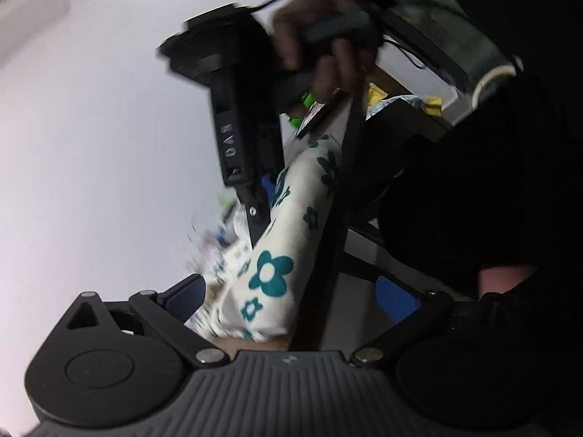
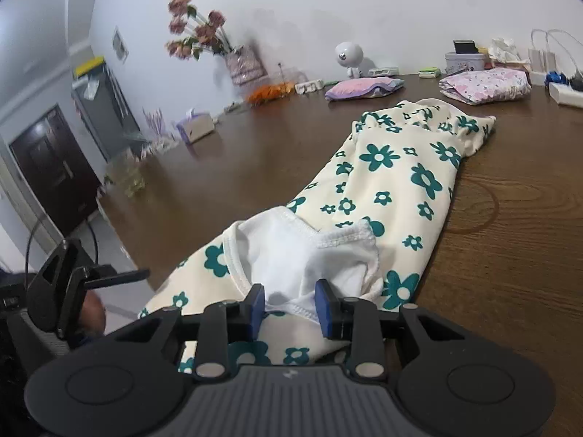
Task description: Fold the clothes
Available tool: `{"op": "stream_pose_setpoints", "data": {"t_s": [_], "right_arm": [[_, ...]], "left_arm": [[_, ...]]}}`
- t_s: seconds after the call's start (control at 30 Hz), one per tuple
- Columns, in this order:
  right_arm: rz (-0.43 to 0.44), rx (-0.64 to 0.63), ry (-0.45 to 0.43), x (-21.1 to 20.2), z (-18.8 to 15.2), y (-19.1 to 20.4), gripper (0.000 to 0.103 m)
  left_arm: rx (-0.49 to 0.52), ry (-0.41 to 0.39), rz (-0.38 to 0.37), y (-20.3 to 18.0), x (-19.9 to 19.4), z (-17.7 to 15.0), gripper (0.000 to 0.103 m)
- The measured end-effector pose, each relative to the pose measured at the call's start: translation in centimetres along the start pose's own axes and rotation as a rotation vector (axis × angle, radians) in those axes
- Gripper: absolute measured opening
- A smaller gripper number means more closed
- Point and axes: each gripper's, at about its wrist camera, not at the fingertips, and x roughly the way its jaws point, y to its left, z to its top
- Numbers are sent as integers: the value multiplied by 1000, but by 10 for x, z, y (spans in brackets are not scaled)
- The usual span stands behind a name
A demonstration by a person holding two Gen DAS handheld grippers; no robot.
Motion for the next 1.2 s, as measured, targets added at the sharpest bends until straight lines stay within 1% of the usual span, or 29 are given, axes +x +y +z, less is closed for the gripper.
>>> {"op": "stream_pose_setpoints", "data": {"t_s": [0.03, 0.1, 0.17, 0.27, 0.3, 0.33, 0.37, 0.4, 0.43, 0.47, 0.5, 0.53, 0.63, 0.67, 0.73, 0.83, 0.9, 0.93, 0.97, 1.0, 1.03, 1.07, 1.1, 1.13, 1.17, 1.2], "right_arm": [[-2, -3, 7, -2, -1, 2, 27], [-3, -6, 17, -6, -4, 5, 28], [-1, -7, 22, -11, -8, 7, 28], [29, -6, 36, -20, -11, 4, 28], [39, -9, 38, -24, -10, 2, 29], [34, -42, 33, -29, -10, 4, 29], [9, -115, 13, -40, -11, 11, 32], [-9, -211, -21, -53, -15, 21, 43], [-25, -311, -59, -66, -20, 32, 51], [-23, -417, -101, -78, -28, 41, 70], [-18, -526, -143, -89, -37, 50, 78], [-13, -624, -155, -94, -46, 58, 77], [-10, -872, -50, -85, -68, 73, 74], [-24, -936, -14, -79, -74, 74, 72], [-93, -1066, 26, -64, -85, 77, 69], [-130, -1205, 30, -50, -91, 78, 69], [-135, -1258, 34, -41, -94, 79, 69], [-142, -1280, 39, -37, -97, 79, 66], [-146, -1290, 55, -32, -100, 78, 59], [-143, -1272, 62, -31, -101, 76, 57], [-137, -1249, 65, -30, -101, 74, 54], [-126, -1199, 64, -33, -97, 72, 47], [-113, -1143, 62, -37, -92, 70, 40], [-97, -1082, 66, -41, -87, 68, 35], [-77, -1019, 69, -46, -80, 66, 27], [-49, -969, 79, -50, -76, 63, 25]], "left_arm": [[10, -11, -9, -1, 2, 0, 99], [2, -19, -36, 1, 6, 0, 92], [-16, -30, -56, 5, 10, 0, 91], [-65, -22, -108, 14, 17, -1, 80], [-83, -17, -127, 17, 19, -1, 79], [-101, -13, -147, 20, 22, -2, 78], [-120, -10, -165, 25, 24, -3, 77], [-141, -7, -180, 30, 26, -4, 75], [-163, -4, -195, 34, 28, -5, 75], [-190, -2, -213, 40, 30, -6, 75], [-221, 0, -234, 45, 32, -8, 75], [-244, 6, -256, 50, 34, -9, 75], [-281, 17, -312, 59, 40, -11, 75], [-287, 20, -328, 61, 41, -11, 75], [-306, 27, -361, 67, 42, -9, 75], [-321, 34, -403, 73, 41, -5, 75], [-345, 39, -430, 73, 45, -4, 75], [-362, 43, -444, 74, 47, -3, 75], [-381, 47, -456, 75, 48, -2, 75], [-399, 52, -463, 77, 49, -1, 74], [-411, 54, -461, 79, 47, -2, 74], [-417, 52, -454, 80, 45, -2, 74], [-414, 46, -435, 81, 43, -3, 74], [-398, 34, -403, 80, 40, -3, 76], [-375, 23, -362, 78, 36, -4, 79], [-350, 18, -326, 75, 32, -5, 79]]}}
